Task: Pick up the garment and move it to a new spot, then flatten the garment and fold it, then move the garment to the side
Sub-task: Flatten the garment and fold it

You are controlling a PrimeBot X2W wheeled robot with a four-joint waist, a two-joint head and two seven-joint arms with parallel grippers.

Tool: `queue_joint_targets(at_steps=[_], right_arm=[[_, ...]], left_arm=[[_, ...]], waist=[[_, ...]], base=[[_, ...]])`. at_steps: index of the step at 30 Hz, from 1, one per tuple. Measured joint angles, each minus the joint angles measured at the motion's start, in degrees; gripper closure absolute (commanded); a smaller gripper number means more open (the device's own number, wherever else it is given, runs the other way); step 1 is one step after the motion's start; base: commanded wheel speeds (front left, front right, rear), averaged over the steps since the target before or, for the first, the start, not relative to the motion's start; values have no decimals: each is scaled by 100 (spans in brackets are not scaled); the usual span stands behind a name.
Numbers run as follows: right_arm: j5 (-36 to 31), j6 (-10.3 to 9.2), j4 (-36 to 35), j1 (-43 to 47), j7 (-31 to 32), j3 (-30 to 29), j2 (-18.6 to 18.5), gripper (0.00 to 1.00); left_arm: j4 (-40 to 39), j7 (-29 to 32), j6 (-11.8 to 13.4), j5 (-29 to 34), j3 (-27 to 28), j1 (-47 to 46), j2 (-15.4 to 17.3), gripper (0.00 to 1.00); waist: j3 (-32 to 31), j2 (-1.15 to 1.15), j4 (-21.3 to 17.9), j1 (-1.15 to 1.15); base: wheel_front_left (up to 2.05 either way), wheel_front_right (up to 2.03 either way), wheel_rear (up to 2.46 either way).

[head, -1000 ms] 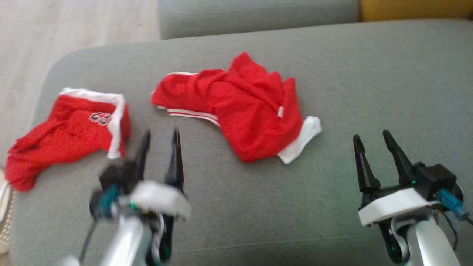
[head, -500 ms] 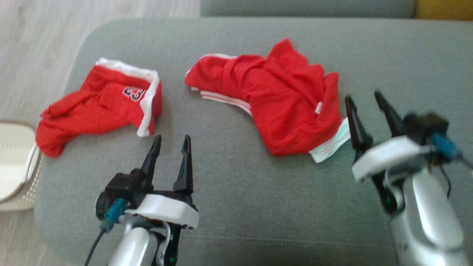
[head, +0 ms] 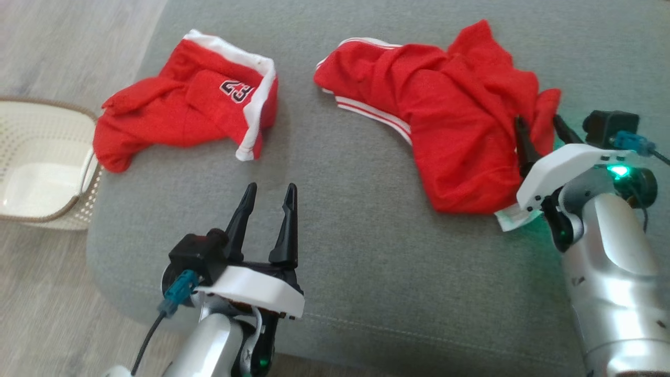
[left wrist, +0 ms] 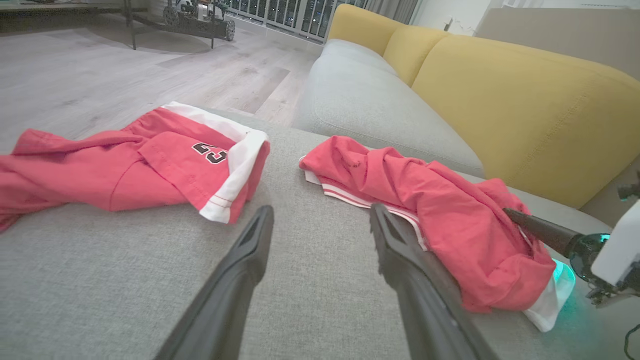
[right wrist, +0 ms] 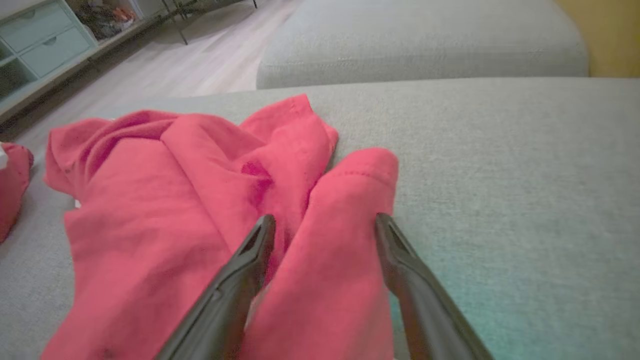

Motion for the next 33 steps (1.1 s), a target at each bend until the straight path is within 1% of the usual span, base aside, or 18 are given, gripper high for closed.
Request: queue_joint_targets(at_steps=[3,4,5,8,11,15,16,18,20,21,24,28,30,33], right_arm=[[-162,0,387,-182,16,2,-4,0],[-218,0,490,-231,49,9,-7,78],[-256,0,558,-272,40,7,-5,100],[-261,0,690,-404,-188,1,-7,100],[-256,0,670,-556,-549,246,-19,100],[41,1,328,-727,-828,619,-8,100],[41,1,328,-727,-828,619,-8,100],[123,1,68,-771,-881,582,-9,100],[116,1,-193,-770,-928,259,-65,100],[45,1,-263,-770,-939,102,-167,100],[-326,1,-310,-761,-869,-476,-561,100],[-932,0,-279,-775,-740,-1489,-945,100],[-1306,0,-201,-810,-612,-1876,-1006,100],[-1855,1,2,-981,-372,-2047,-969,100]], left_arm=[[0,0,21,-27,-1,-17,0,0],[0,0,21,-42,-1,-37,-1,0],[0,0,36,-42,-1,-63,-1,0],[0,0,63,-41,18,-104,-2,0],[66,0,60,-12,25,-95,-4,0],[103,0,62,27,67,-43,-3,0],[103,0,62,27,67,-43,-3,0],[102,0,59,27,87,-9,-3,0],[89,0,56,25,71,17,-3,0],[76,0,56,5,54,24,-2,0],[-14,0,52,-148,-14,79,-2,0],[-47,0,-21,-65,-175,105,-7,0],[-67,0,-20,-42,-179,101,-4,0],[-73,0,-21,-42,-189,76,-4,0]], waist=[[55,0,68,0],[64,0,81,0],[64,0,85,0],[21,0,43,0],[-69,0,-60,0],[-239,0,-271,0],[-239,0,-271,0],[-319,0,-403,0],[-401,0,-535,0],[-444,0,-589,0],[-558,0,-749,0],[-529,0,-861,0],[-460,0,-853,0],[-341,0,-827,0]], base=[[0,0,0],[0,0,0],[0,0,0],[0,0,0],[0,0,0],[0,0,0],[0,0,0],[0,0,0],[0,0,0],[0,0,0],[0,0,0],[0,0,0],[0,0,0],[0,0,0]])
